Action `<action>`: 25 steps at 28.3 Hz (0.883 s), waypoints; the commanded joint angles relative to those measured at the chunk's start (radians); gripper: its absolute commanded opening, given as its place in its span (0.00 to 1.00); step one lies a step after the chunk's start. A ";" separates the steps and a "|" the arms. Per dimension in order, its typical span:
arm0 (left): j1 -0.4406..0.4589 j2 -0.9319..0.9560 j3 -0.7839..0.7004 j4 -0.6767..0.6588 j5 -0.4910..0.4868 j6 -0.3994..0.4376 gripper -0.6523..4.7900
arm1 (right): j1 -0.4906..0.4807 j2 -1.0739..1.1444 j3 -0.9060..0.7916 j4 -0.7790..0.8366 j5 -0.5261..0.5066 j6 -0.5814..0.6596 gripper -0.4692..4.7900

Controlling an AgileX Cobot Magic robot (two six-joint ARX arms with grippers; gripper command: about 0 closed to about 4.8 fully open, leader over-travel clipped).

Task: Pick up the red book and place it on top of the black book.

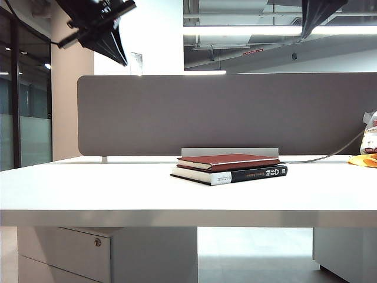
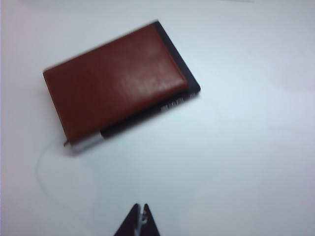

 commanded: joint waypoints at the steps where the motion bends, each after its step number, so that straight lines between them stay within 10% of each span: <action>1: 0.011 -0.076 -0.051 0.034 -0.008 0.011 0.11 | 0.002 -0.067 -0.058 0.018 0.025 -0.006 0.08; 25: 0.043 -0.836 -0.779 0.238 -0.089 -0.011 0.11 | 0.002 -0.763 -0.904 0.406 0.020 0.068 0.08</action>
